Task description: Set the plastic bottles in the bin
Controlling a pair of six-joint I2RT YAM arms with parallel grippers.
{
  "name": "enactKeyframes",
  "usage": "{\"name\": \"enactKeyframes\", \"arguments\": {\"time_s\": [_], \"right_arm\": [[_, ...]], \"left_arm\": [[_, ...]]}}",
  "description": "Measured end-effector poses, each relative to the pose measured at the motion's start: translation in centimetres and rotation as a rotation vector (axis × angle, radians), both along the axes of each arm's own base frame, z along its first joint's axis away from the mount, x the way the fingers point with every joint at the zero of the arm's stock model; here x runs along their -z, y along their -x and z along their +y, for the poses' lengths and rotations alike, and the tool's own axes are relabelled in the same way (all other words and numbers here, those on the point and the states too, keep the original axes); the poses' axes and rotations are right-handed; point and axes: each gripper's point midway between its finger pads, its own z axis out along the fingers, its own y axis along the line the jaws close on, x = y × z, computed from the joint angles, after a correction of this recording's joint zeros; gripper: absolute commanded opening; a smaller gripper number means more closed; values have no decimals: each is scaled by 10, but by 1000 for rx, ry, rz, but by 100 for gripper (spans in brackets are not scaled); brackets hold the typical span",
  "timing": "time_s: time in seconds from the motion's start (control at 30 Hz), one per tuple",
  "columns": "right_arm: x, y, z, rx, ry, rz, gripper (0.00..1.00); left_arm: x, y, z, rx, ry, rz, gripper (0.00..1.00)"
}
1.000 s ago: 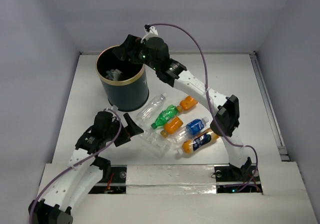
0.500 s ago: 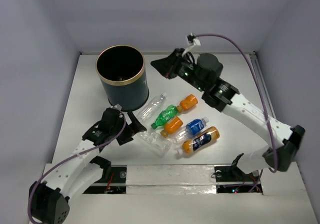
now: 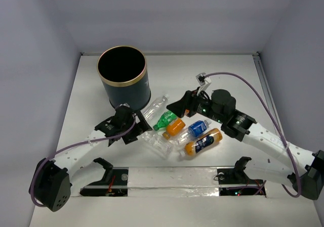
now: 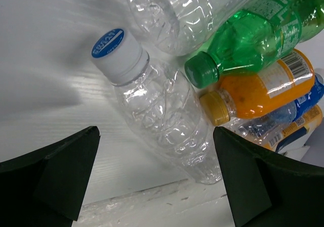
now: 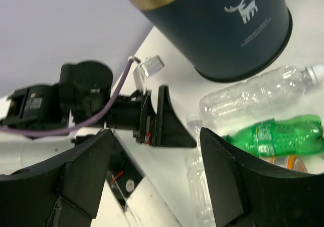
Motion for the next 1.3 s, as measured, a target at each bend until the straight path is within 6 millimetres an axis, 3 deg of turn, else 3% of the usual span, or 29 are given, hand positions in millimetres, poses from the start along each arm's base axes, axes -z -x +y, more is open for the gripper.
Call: {"name": "enactKeyframes", "arguments": {"time_s": [0.33, 0.4, 0.67, 0.77, 0.83, 0.9, 1.13, 1.3], "right_arm": [[31, 27, -13, -61, 15, 43, 73], [33, 30, -14, -72, 18, 43, 73], [43, 47, -26, -96, 33, 53, 73], [45, 51, -31, -96, 43, 59, 81], [47, 53, -35, -94, 53, 69, 95], [54, 54, -39, -78, 78, 86, 100], [90, 43, -69, 113, 190, 218, 95], [109, 29, -89, 265, 255, 277, 94]], "left_arm": [[19, 0, -15, 1, -33, 37, 88], [21, -2, -18, -5, -36, 37, 78], [22, -13, -16, -65, -60, -2, 57], [21, -16, -13, -85, -72, -19, 49], [20, -16, -10, -92, -82, -30, 45], [18, -13, -6, -96, -89, -37, 43], [-14, 13, -5, -23, -73, -81, 40], [-77, 16, -18, 37, -6, -165, 40]]}}
